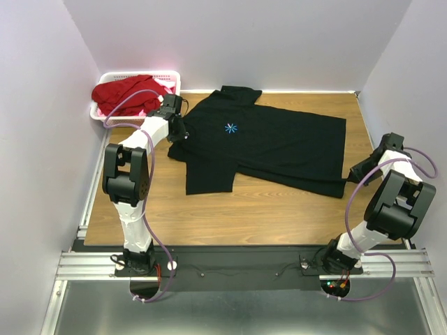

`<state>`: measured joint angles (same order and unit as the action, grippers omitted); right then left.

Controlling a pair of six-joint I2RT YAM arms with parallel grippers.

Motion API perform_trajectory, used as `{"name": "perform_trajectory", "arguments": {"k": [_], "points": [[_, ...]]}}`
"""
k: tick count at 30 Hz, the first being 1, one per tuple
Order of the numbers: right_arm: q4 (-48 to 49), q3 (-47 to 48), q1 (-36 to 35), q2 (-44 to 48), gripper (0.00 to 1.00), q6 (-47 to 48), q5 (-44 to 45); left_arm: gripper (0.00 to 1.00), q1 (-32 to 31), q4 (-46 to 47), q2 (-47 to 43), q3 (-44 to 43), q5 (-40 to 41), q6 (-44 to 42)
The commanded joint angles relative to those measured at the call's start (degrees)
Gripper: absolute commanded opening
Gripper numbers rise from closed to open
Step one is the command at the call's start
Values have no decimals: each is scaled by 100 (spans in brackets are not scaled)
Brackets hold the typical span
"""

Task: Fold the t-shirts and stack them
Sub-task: Fold the tshirt

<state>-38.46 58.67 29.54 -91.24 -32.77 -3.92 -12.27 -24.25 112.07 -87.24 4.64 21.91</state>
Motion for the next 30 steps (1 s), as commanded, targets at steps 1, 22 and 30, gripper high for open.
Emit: {"name": "perform_trajectory", "arguments": {"k": [1,22,30], "points": [[233,293,-27,150,1,96,-91,0,32,79,-370,-21,449,-29],[673,469,-115,-596,1,280,-575,0,67,280,-177,6,424,-20],[805,619,-133,-799,1,342,-583,0,67,351,-98,31,485,41]]}}
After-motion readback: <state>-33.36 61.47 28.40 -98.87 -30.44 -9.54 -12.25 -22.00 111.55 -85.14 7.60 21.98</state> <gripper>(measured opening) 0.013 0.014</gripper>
